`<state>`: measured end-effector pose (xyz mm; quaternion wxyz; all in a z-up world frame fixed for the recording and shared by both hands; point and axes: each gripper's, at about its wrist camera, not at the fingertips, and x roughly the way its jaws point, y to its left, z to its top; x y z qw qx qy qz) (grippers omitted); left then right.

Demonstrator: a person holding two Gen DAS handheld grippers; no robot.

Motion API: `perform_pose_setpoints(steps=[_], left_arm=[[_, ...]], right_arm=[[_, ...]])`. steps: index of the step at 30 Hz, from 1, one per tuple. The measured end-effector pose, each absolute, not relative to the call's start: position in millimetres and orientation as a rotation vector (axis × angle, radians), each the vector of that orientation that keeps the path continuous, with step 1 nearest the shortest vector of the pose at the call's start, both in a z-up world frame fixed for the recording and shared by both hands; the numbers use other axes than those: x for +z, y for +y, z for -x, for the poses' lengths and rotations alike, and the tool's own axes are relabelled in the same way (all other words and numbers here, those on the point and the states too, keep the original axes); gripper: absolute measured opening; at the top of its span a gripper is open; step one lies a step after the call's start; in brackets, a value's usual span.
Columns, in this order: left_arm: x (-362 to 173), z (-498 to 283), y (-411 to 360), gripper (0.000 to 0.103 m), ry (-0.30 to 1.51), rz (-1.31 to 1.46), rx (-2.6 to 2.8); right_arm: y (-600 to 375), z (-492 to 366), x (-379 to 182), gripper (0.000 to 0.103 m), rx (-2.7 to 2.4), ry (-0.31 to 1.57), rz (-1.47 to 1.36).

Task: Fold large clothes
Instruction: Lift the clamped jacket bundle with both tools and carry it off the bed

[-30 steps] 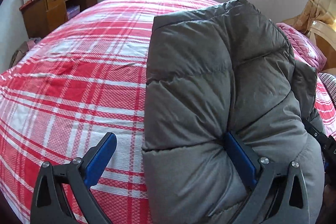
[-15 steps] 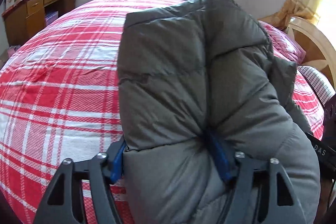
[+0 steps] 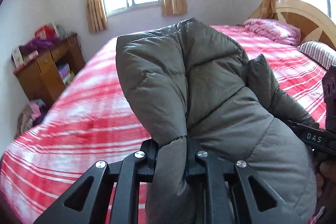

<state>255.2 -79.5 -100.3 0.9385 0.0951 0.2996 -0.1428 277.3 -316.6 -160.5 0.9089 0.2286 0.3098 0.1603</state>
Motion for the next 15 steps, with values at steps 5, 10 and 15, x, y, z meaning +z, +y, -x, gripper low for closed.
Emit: perform_pose_setpoints(steps=[5, 10, 15], left_arm=[[-70.1, -239.0, -39.6, 0.016, 0.567, -0.158, -0.256], [-53.0, -224.7, 7.3, 0.013, 0.548, -0.120, -0.209], [-71.2, -228.6, 50.6, 0.013, 0.583, -0.117, -0.142]], right_arm=[[-289.8, -263.9, -130.2, 0.018, 0.407, 0.578, -0.467], [-251.5, -257.6, -101.1, 0.017, 0.487, 0.533, -0.441], [-207.4, -267.4, -91.5, 0.017, 0.564, 0.552, -0.396]])
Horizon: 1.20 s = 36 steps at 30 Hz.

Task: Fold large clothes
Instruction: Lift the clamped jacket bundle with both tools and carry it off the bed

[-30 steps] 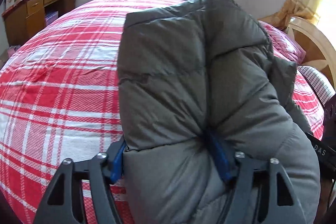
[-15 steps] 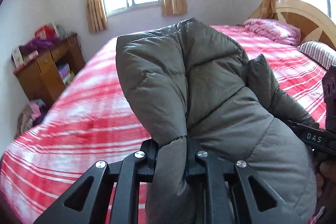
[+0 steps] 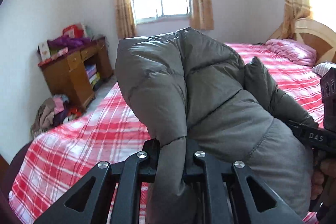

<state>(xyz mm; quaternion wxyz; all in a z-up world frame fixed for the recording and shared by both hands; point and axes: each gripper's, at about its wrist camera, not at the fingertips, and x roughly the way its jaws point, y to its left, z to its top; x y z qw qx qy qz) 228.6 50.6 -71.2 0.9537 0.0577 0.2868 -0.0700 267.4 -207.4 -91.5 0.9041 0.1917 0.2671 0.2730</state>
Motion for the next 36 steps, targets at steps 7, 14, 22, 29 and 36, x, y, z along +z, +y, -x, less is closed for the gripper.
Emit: perform_pose_setpoints(steps=[7, 14, 22, 29, 36], left_arm=[[-151.2, -252.2, 100.4, 0.014, 0.711, -0.051, -0.096], [-184.1, -250.4, 110.7, 0.015, 0.676, -0.098, -0.087], [-151.5, -228.7, 121.0, 0.012, 0.625, -0.093, -0.041], [-98.5, -203.6, 157.2, 0.012, 0.589, -0.058, 0.002], [-97.9, -194.6, 199.6, 0.012, 0.590, -0.014, 0.074]], right_arm=[[-157.2, -305.5, -158.6, 0.061, 0.483, 0.796, -0.299], [-139.4, -323.9, -194.9, 0.078, 0.613, 0.831, -0.358], [-113.4, -322.5, -181.9, 0.022, 0.679, 0.793, -0.309], [-92.0, -306.2, -140.0, 0.021, 0.759, 0.694, -0.310], [-45.6, -301.4, -102.3, 0.021, 0.834, 0.642, -0.222]])
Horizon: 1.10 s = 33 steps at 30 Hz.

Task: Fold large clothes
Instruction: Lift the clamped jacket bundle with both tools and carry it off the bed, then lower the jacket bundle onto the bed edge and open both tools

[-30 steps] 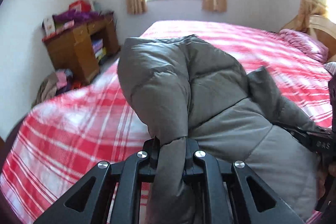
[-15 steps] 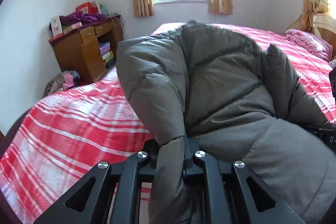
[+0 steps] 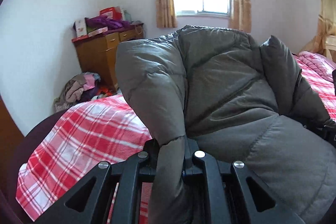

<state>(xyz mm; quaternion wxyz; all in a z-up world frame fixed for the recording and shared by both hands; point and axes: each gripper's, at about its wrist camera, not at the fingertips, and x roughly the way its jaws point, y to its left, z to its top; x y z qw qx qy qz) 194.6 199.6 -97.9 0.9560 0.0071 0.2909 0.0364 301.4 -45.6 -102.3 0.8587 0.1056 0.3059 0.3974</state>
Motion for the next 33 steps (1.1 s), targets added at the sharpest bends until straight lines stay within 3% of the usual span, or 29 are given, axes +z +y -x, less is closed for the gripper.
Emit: perform_pose_setpoints(steps=[16, 26, 33], left_arm=[[-148.3, -201.3, 257.1, 0.013, 0.642, 0.081, 0.168], [-165.3, -204.1, 270.0, 0.043, 0.671, 0.120, 0.214], [-173.0, -208.0, 271.6, 0.053, 0.691, 0.121, 0.231]], right_arm=[[35.5, -317.4, -127.5, 0.021, 0.841, 0.741, -0.085], [40.3, -315.6, -144.8, 0.023, 0.840, 0.806, -0.088], [41.2, -316.9, -154.7, 0.027, 0.824, 0.833, -0.087]])
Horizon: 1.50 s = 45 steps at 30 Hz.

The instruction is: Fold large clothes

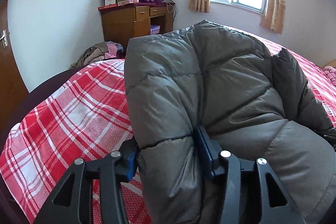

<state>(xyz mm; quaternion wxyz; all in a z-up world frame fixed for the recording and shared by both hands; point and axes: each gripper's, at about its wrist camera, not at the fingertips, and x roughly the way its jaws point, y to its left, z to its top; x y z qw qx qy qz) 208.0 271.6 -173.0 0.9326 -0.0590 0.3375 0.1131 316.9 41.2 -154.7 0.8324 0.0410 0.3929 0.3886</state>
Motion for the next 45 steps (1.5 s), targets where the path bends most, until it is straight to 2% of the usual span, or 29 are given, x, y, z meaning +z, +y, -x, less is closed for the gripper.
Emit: perform_pose_setpoints(steps=[3, 5, 8, 10, 13, 14, 16, 21, 24, 27, 35, 45], left_arm=[[-174.0, -209.7, 273.8, 0.059, 0.699, 0.128, 0.238], [-174.5, -209.7, 277.6, 0.068, 0.702, 0.143, 0.252], [-170.9, -204.1, 283.0, 0.073, 0.700, 0.184, 0.271], [-159.9, -194.8, 283.0, 0.073, 0.709, 0.209, 0.282], [-131.6, -169.8, 274.1, 0.073, 0.666, 0.192, 0.301], [-121.2, -159.4, 269.9, 0.075, 0.641, 0.188, 0.297], [-98.4, -135.4, 260.8, 0.079, 0.600, 0.176, 0.292], [-50.1, -75.0, 240.1, 0.083, 0.487, 0.172, 0.283], [-32.4, -50.0, 232.6, 0.087, 0.436, 0.173, 0.278], [-21.1, -37.8, 229.1, 0.088, 0.415, 0.170, 0.261], [-11.0, -27.2, 233.5, 0.088, 0.385, 0.177, 0.267], [-13.7, -25.5, 235.7, 0.088, 0.388, 0.190, 0.269]], right_arm=[[43.9, -317.6, -156.8, 0.032, 0.807, 0.837, -0.065], [46.6, -317.5, -158.0, 0.037, 0.795, 0.840, -0.051], [47.1, -316.9, -158.9, 0.043, 0.772, 0.845, -0.036], [44.7, -315.4, -156.2, 0.056, 0.739, 0.855, -0.026], [38.7, -300.7, -141.4, 0.067, 0.703, 0.832, 0.030], [35.2, -292.4, -133.9, 0.070, 0.684, 0.812, 0.053], [25.0, -273.5, -118.7, 0.083, 0.649, 0.766, 0.068], [-4.6, -219.1, -78.1, 0.085, 0.605, 0.668, 0.030], [-17.7, -184.4, -54.2, 0.091, 0.607, 0.599, -0.015], [-16.6, -158.7, -34.7, 0.091, 0.613, 0.544, -0.015], [-6.7, -123.5, -9.6, 0.091, 0.642, 0.470, 0.021], [-6.8, -115.6, -6.3, 0.091, 0.657, 0.444, 0.017]])
